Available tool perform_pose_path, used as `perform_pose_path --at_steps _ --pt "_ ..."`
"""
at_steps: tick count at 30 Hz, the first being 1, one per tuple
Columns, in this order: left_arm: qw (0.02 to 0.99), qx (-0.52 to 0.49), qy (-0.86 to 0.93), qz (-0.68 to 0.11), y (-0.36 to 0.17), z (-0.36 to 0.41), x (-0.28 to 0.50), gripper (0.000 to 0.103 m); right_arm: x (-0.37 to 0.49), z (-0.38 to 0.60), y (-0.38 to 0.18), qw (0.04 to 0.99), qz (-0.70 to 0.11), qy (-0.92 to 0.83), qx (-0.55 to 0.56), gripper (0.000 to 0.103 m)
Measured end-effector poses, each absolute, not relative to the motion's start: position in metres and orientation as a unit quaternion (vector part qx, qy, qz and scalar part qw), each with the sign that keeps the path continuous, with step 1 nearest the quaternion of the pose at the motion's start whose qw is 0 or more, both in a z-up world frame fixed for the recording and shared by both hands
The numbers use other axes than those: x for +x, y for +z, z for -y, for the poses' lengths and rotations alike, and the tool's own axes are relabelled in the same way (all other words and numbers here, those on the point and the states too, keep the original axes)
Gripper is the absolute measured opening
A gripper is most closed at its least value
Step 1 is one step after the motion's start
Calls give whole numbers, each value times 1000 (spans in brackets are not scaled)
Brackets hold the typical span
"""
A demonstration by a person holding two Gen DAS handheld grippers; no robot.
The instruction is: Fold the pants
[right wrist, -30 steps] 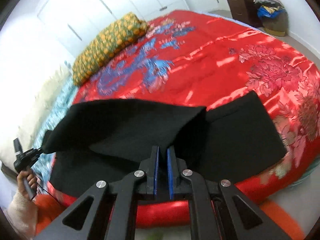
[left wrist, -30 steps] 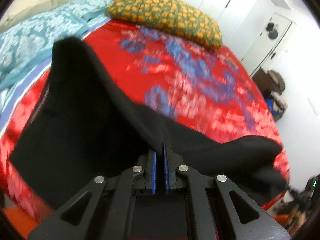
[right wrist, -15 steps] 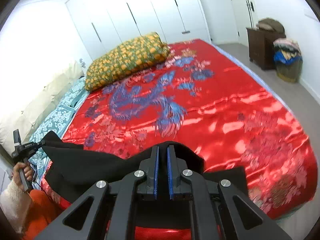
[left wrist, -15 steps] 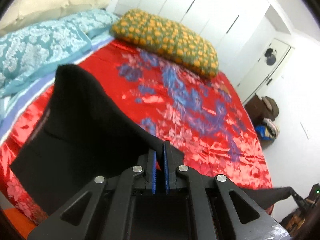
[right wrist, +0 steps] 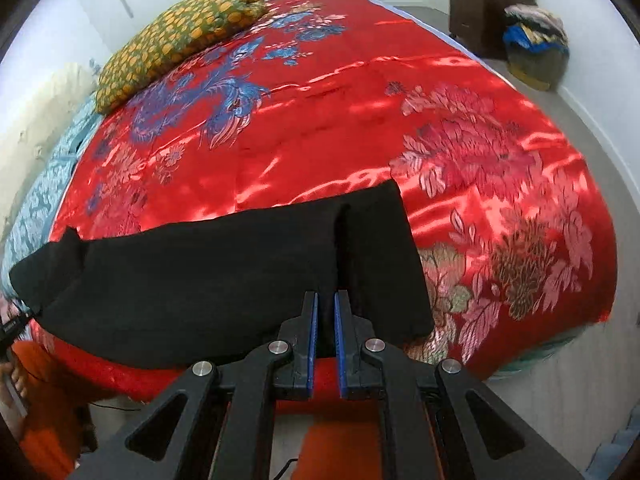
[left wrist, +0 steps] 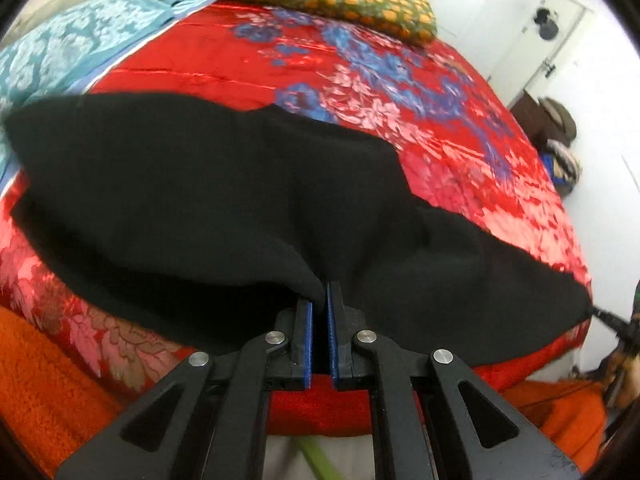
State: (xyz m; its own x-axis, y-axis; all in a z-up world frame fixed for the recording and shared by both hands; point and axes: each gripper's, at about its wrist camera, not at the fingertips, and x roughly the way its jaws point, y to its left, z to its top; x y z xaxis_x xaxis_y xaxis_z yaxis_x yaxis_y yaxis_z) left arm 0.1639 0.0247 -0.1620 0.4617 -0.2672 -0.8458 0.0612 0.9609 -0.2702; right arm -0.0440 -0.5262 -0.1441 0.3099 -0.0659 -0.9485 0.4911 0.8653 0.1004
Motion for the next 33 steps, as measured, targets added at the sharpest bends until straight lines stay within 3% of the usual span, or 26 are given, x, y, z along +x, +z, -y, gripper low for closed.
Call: perform_pose_path --at_steps 5,8,14,21,27,33 --pt "854 -158 -95 -486 -141 -28 174 5 -33 527 -122 805 -549 -178 136 8" --pt "867 -111 -104 -474 -137 -9 166 6 -32 530 -99 826 -516 -187 128 8" --pt "817 -68 -89 -565 -205 3 157 5 -48 551 -177 727 -641 -192 152 9" --pt "845 -52 -117 -519 -173 15 154 6 -46 545 -154 747 -623 -204 111 8" --pt "817 -28 -109 -566 -210 24 162 6 -49 556 -177 717 -648 -227 118 9" --pt "820 -25 -112 -561 -206 21 153 6 -47 553 -181 709 -658 -233 98 10"
